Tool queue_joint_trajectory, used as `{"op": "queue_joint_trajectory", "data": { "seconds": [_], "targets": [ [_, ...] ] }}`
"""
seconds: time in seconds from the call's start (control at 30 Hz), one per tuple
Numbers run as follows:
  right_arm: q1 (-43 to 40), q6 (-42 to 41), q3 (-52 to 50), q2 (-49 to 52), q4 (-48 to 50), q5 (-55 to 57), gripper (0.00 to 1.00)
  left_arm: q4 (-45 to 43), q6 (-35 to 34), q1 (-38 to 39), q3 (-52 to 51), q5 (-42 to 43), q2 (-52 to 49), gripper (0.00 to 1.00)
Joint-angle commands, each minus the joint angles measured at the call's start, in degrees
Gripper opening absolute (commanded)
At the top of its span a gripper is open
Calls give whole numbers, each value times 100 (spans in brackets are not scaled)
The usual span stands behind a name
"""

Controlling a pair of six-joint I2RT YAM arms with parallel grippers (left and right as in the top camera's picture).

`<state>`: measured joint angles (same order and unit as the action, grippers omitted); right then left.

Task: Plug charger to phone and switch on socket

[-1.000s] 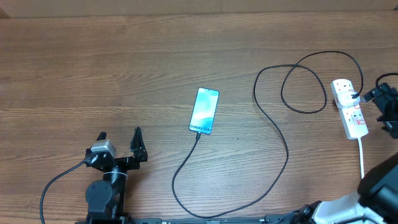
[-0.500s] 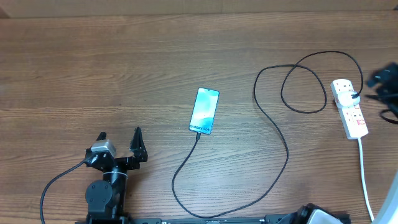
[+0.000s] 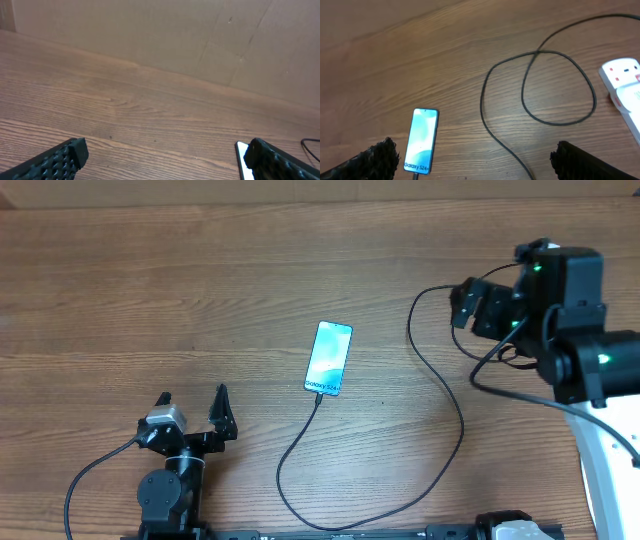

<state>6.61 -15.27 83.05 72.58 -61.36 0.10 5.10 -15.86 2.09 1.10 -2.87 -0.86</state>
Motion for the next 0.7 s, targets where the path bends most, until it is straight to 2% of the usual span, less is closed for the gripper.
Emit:
{"op": "queue_joint_trajectory", "data": {
  "seconds": [0.0,0.17,0.5,0.67],
  "targets": [
    [122,205,-229,-122,52,343,100,-20,107,-59,-42,-50,66,99],
    [120,232,-1257,-133,951,267,100,-20,107,-57,-42,-50,66,100],
    [122,376,-4096,-439,4972,-968,100,-20,107,-57,-42,-50,66,100],
    [120,378,-5110,-673,5803,-905,100,-20,107,-57,-42,-50,66,100]
  ]
}}
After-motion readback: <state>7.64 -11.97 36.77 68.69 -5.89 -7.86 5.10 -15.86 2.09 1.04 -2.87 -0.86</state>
